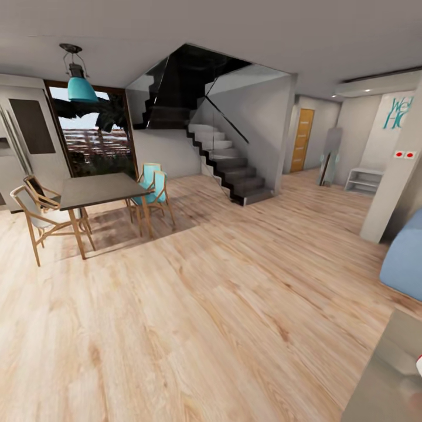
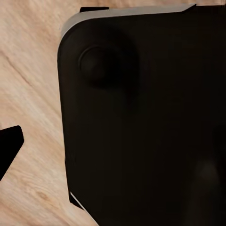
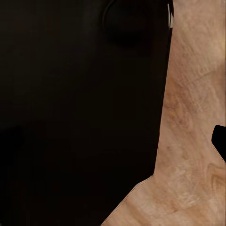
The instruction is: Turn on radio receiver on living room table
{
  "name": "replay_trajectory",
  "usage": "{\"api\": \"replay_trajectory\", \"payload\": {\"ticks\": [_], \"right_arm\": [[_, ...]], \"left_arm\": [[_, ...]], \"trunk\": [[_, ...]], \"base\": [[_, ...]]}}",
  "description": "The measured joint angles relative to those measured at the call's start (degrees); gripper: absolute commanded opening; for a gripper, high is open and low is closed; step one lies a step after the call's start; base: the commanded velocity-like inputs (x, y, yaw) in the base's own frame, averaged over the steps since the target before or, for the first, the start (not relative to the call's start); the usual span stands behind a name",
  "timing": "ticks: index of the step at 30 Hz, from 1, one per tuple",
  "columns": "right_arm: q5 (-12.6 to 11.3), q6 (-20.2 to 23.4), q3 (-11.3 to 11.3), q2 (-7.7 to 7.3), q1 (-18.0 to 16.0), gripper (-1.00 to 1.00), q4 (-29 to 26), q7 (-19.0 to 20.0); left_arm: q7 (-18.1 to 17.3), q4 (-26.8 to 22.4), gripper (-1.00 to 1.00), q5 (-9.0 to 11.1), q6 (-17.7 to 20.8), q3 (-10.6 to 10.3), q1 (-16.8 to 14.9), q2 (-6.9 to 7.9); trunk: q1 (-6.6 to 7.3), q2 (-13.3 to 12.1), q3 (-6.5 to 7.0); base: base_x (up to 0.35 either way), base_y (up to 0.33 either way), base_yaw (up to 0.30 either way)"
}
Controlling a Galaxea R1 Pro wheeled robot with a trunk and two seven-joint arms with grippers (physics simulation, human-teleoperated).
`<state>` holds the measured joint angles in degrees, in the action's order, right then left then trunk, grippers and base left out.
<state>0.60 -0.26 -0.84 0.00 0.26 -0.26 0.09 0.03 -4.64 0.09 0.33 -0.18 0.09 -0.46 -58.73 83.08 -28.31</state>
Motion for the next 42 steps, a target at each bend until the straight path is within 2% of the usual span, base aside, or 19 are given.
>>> {"api": "replay_trajectory", "payload": {"ticks": [19, 42], "right_arm": [[0.0, 0.0, -0.04, 0.0, 0.0, 1.0, 0.0, 0.0], [-0.06, 0.0, 0.05, 0.0, 0.0, 1.0, 0.0, 0.0]], "left_arm": [[-0.13, -0.63, 1.0, 0.69, 0.05, 0.0, 0.0, -0.05], [-0.11, -1.45, 1.0, 0.62, -0.17, 0.07, 0.0, -0.24]], "trunk": [[0.0, 0.0, 0.0], [0.0, 0.0, 0.0]], "base": [[0.324, 0.112, 0.0], [0.32, 0.102, -0.001]]}}
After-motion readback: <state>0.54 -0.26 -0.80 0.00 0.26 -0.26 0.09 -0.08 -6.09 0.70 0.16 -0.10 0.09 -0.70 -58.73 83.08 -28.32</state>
